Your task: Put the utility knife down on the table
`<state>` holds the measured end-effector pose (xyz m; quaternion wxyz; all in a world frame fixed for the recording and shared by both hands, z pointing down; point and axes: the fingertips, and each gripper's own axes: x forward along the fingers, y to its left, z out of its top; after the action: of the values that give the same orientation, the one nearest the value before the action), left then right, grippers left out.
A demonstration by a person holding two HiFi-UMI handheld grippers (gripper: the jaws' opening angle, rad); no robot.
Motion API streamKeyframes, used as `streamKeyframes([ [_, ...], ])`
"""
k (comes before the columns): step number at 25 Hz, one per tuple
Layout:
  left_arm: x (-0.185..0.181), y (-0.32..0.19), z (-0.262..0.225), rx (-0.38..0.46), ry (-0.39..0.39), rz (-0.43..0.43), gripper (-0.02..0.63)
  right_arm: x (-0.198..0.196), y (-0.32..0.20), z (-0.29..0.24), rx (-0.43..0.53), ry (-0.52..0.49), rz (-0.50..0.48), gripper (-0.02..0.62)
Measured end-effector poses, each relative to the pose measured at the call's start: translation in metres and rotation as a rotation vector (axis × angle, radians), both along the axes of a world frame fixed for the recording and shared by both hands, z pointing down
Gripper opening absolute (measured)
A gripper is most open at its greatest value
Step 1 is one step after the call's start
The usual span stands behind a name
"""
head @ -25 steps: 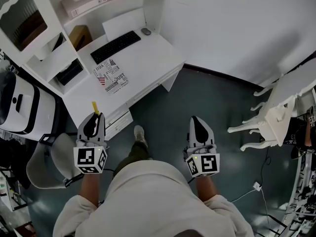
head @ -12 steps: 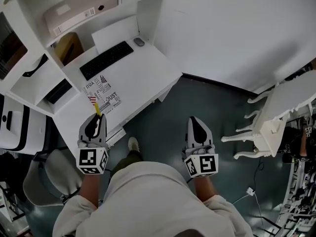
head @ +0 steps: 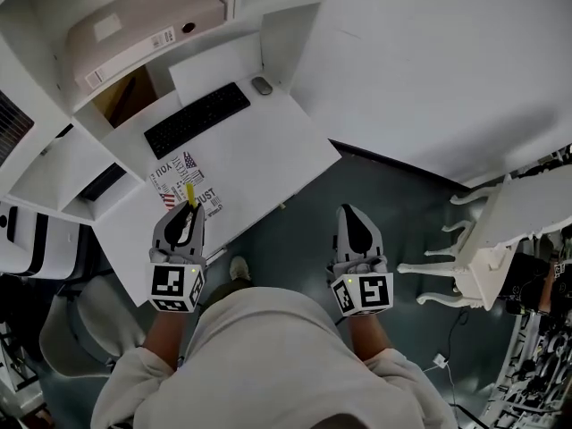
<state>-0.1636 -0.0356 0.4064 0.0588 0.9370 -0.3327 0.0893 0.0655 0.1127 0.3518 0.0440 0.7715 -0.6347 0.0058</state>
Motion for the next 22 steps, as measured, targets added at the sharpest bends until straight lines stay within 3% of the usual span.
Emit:
streamKeyframes([
  [6,0.019,-0.029,0.007,-0.029,-0.015,-0.005,0.057,0.016,-0.040,0.003,0.002,-0.018,-0.019,0.003],
  [12,0.036,-0.051,0.015,-0.061,-0.040,-0.068,0.057,0.038,-0.076,0.013,-0.014,-0.045,-0.078,0.003],
  [17,0.054,-0.072,0.020,-0.063,-0.066,-0.180,0.057,0.063,-0.125,0.017,-0.001,-0.061,-0.202,0.003],
  [22,0.072,-0.088,0.026,-0.084,-0.079,-0.350,0.057,0.098,-0.181,0.013,0.005,-0.061,-0.355,0.003],
])
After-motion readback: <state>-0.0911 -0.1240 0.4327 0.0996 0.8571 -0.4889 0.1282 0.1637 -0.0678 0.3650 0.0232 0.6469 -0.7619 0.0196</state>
